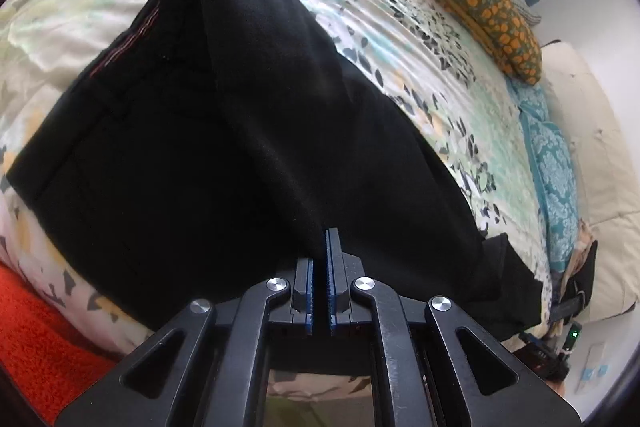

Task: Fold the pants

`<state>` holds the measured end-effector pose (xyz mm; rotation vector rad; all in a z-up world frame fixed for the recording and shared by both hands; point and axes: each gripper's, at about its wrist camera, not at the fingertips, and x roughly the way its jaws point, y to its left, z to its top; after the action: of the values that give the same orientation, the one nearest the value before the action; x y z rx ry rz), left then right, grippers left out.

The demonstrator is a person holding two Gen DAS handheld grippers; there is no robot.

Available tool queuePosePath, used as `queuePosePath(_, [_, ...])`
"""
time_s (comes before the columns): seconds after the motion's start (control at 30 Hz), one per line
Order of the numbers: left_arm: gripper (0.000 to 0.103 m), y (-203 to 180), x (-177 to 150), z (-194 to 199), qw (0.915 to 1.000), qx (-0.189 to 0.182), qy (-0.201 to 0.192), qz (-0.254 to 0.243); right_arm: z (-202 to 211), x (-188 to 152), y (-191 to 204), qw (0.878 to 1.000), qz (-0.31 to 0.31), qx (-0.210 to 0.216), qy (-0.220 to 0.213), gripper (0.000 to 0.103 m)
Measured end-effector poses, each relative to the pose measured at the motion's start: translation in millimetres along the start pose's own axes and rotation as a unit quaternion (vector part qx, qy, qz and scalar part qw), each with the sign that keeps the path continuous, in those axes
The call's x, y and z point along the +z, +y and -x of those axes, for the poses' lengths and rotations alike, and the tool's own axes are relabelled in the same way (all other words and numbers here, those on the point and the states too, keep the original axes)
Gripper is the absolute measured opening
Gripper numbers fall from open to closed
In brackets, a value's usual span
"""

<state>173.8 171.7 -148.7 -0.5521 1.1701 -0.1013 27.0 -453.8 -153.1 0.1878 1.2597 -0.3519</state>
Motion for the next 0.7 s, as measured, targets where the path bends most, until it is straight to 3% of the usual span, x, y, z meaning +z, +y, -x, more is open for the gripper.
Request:
queuePosePath(0.07, [0.004,2.4,-3.9,-1.1,1.0,0.0,-0.009,0.003,22.3,-3.4,-18.3,0.996,-0.068,0.038,-0.042,0.069])
queuePosePath(0.13, [0.004,1.2,-2.8,0.2,0.9998,-0.005,-0.018,0.006,33.2,-11.1,-38.4,0.978,-0.158,0.116,-0.07,0.076])
queuePosePath(0.2, [0.004,0.7,-1.1,3.0,0.9996,-0.011,-0.024,0.007,23.5,-14.6,-48.9,0.945,-0.239,0.214,-0.069,0.076])
queuePosePath(0.27, [0.004,0.2,0.7,4.9,0.9994,-0.017,-0.029,0.008,5.2,-19.0,-58.4,0.908,-0.306,0.277,-0.067,0.076])
queuePosePath(0.47, [0.004,9.0,-5.7,4.5,0.9992,-0.022,-0.032,0.007,-26.9,-17.8,-48.6,0.86,-0.367,0.349,-0.061,0.076])
queuePosePath(0.57, [0.004,13.8,-7.1,2.0,0.9993,-0.02,-0.029,0.013,-31.2,-19.7,-38.7,0.855,-0.376,0.354,-0.049,0.076])
queuePosePath(0.7, [0.004,10.0,-5.8,2.0,0.9994,-0.012,-0.033,0.006,-28.5,-25.6,-22.3,0.833,-0.396,0.384,-0.027,0.076])
